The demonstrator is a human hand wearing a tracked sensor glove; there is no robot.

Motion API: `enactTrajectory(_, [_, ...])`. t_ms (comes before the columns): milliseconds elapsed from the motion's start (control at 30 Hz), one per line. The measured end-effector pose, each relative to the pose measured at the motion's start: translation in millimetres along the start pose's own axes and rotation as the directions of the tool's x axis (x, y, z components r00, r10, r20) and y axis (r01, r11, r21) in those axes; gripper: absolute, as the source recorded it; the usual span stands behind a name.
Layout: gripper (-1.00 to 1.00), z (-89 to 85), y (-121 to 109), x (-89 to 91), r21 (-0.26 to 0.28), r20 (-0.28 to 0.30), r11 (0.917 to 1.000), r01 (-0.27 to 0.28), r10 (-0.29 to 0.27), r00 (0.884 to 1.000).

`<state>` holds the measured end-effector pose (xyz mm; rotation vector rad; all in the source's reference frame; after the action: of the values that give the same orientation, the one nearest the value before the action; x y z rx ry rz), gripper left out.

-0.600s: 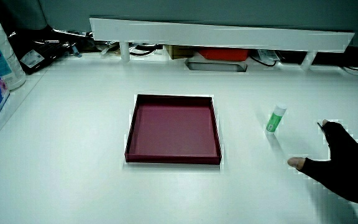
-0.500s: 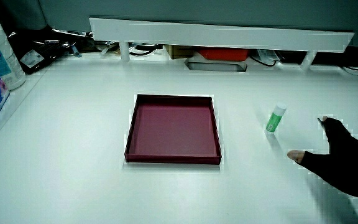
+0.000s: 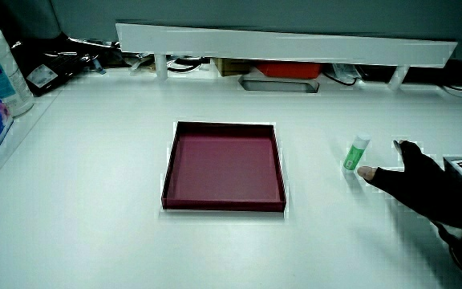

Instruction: Pick glue stick

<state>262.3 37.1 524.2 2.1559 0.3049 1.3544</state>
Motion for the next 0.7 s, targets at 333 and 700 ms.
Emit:
enactTrajectory(333, [0.00,-4.4,35,5.3,-0.015,-0.090,0.9991,0.039,-0.040,0.995])
enactTrajectory(700, [0.00,-15.8,52,3.3,0.071,-0.112,0.9972,0.024,-0.016,0.994])
